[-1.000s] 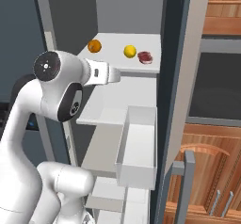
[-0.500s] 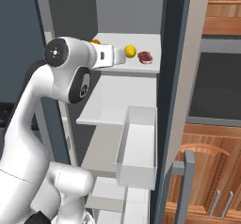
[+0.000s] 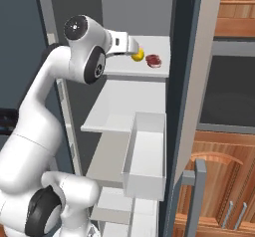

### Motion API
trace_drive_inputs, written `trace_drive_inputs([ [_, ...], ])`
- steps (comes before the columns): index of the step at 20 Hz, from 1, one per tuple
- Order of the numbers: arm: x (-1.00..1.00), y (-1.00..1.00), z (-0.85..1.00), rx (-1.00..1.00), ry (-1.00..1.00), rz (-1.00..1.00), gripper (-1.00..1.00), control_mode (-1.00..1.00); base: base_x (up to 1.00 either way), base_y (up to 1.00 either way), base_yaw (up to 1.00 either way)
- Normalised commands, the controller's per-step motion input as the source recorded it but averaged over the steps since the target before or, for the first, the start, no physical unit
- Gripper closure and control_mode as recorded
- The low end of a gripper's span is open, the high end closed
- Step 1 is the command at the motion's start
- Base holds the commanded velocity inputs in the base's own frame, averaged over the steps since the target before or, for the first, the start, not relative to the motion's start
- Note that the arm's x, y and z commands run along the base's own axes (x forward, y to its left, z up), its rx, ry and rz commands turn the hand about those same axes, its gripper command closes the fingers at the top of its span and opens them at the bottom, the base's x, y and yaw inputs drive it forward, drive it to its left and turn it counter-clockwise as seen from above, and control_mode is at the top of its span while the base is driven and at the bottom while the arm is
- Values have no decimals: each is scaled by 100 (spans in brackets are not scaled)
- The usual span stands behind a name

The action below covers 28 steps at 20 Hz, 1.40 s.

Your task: Open the fridge, remove the orange, lemon, and steak, and place them on any counter.

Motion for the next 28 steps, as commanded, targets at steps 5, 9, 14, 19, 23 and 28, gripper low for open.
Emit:
trace_drive_inputs([
  [5,29,-14,0,6,11,0,-100,-100,0,0,0],
  [9,22,-20,-18,6,5,0,-100,-100,0,0,0],
  [14,31,-25,-33,8,8,0,-100,-100,0,0,0],
  [19,41,-13,-36,6,5,0,-100,-100,0,0,0],
  [23,59,-4,-17,1,0,0,-100,-100,0,0,0],
  [28,63,0,0,0,0,1,-100,-100,0,0,0],
])
